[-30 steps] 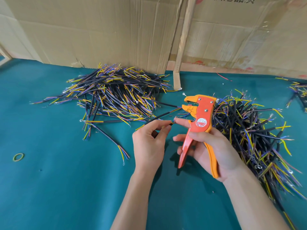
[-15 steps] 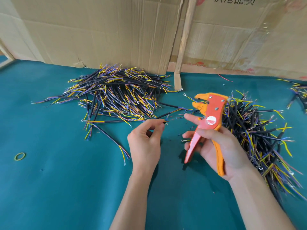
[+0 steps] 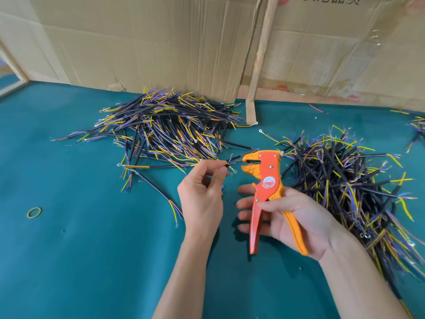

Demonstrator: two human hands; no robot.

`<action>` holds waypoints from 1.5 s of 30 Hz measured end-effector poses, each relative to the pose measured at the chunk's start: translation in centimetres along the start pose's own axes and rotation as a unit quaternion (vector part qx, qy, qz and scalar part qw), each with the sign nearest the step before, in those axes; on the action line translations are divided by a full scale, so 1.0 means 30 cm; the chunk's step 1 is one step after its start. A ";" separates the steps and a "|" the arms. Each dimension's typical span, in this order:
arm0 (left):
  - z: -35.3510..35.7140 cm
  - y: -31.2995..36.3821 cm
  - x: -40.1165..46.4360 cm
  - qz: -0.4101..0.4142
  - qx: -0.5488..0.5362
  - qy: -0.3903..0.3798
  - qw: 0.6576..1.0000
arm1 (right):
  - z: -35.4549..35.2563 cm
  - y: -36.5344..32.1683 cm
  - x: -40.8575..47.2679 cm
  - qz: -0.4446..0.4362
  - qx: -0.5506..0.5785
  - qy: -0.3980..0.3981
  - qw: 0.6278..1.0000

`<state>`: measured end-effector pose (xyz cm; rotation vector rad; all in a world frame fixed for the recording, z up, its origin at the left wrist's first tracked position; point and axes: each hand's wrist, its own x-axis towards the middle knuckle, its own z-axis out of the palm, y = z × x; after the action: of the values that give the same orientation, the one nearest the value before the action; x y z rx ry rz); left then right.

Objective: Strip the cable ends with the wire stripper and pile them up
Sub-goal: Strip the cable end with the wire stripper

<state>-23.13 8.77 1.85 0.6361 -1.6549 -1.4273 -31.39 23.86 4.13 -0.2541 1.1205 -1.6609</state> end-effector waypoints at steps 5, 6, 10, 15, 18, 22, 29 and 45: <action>-0.005 -0.010 0.002 0.005 0.010 -0.009 1.000 | 0.024 0.004 0.007 0.011 -0.019 -0.029 0.999; -0.006 -0.009 0.002 0.004 0.011 -0.012 1.000 | 0.026 0.003 0.008 0.006 -0.022 -0.035 0.999; -0.004 -0.003 0.002 0.005 0.016 -0.020 1.000 | 0.016 -0.002 0.004 -0.013 -0.029 -0.049 0.998; -0.004 -0.001 0.002 0.006 0.012 -0.021 1.000 | 0.014 -0.008 -0.010 -0.022 -0.041 -0.063 0.997; -0.004 -0.001 0.002 0.004 0.013 -0.023 1.000 | 0.022 -0.009 -0.014 -0.015 -0.054 -0.059 0.997; -0.003 0.000 0.001 -0.002 0.015 -0.025 1.000 | 0.023 -0.010 -0.018 -0.014 -0.056 -0.065 0.996; -0.004 0.009 -0.001 -0.003 0.014 -0.027 1.000 | 0.020 -0.012 -0.020 -0.012 -0.060 -0.058 0.996; -0.003 0.014 -0.001 -0.005 0.014 -0.023 1.000 | 0.054 -0.014 -0.008 -0.045 -0.060 0.023 0.997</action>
<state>-22.98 8.84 2.24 0.6330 -1.7121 -1.4379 -30.51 23.17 5.40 -0.3493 1.2625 -1.6871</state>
